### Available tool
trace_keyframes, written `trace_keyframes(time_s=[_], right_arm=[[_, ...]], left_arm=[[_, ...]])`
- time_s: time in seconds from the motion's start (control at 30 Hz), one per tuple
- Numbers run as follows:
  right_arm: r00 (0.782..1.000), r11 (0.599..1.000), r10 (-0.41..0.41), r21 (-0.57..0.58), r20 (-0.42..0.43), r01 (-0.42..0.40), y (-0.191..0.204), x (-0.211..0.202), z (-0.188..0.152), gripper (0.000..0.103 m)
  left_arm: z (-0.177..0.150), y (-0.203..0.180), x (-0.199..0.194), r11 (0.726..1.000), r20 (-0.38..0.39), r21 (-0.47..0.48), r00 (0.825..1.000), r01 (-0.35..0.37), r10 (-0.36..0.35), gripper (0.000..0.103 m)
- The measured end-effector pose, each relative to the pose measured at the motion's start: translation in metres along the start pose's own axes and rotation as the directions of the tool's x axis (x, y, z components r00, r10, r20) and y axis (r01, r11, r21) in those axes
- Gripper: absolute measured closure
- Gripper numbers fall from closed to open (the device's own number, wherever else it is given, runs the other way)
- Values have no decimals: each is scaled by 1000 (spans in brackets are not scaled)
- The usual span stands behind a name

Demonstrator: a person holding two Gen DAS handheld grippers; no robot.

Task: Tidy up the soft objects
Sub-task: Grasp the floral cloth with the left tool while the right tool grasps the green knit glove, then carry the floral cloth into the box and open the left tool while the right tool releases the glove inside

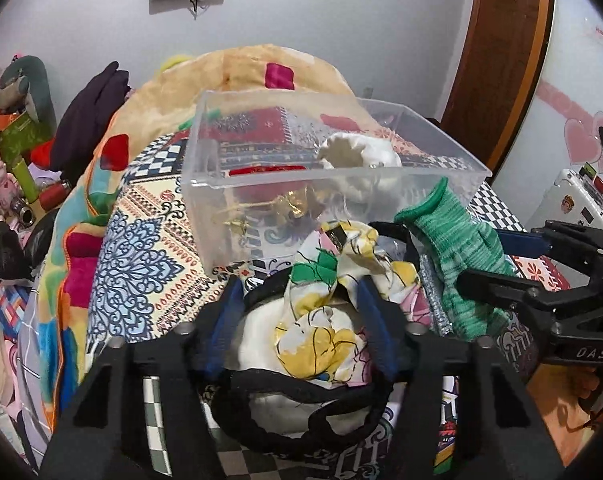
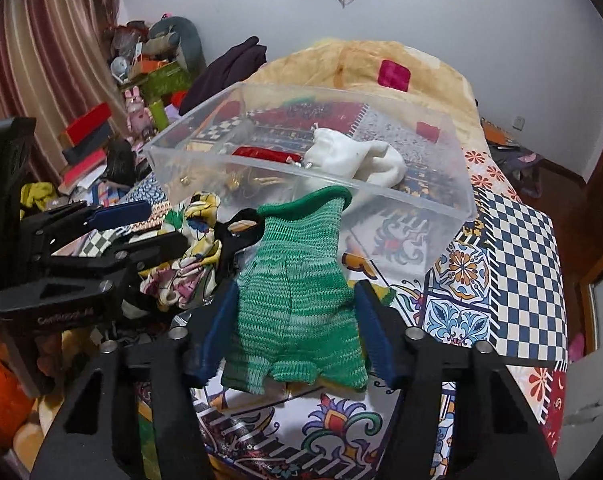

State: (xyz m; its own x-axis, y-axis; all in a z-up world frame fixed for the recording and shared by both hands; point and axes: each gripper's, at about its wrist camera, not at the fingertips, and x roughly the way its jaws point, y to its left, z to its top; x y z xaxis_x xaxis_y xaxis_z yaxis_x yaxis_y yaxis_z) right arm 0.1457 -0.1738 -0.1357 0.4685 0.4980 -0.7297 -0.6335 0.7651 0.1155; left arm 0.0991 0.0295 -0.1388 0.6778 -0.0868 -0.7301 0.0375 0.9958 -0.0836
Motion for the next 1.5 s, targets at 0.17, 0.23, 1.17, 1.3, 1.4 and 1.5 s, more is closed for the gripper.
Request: trace_keyframes(time_s=[0.17, 0.23, 1.17, 1.3, 1.4, 1.5], right_arm=[[1000, 1000, -9, -18, 12, 9, 2, -4, -2, 68], [1000, 1000, -9, -17, 18, 9, 1, -6, -1, 77], [951, 997, -75, 50, 301, 62, -21, -75, 51, 85], [941, 996, -85, 60, 328, 69, -25, -74, 66, 85], [937, 996, -89, 55, 339, 75, -25, -72, 75, 85], [935, 996, -93, 44, 343, 83, -25, -67, 81, 85]], left_arm=[[-5, -4, 6, 1000, -18, 9, 1000, 11, -11, 81], [-6, -4, 5, 1000, -19, 12, 1000, 6, -6, 89], [67, 5, -82, 999, 277, -15, 960, 32, -26, 95], [84, 7, -74, 1000, 281, -21, 960, 22, -15, 95], [93, 9, -62, 999, 262, -28, 965, 28, -20, 95], [101, 10, -47, 999, 239, -30, 971, 28, -21, 95]])
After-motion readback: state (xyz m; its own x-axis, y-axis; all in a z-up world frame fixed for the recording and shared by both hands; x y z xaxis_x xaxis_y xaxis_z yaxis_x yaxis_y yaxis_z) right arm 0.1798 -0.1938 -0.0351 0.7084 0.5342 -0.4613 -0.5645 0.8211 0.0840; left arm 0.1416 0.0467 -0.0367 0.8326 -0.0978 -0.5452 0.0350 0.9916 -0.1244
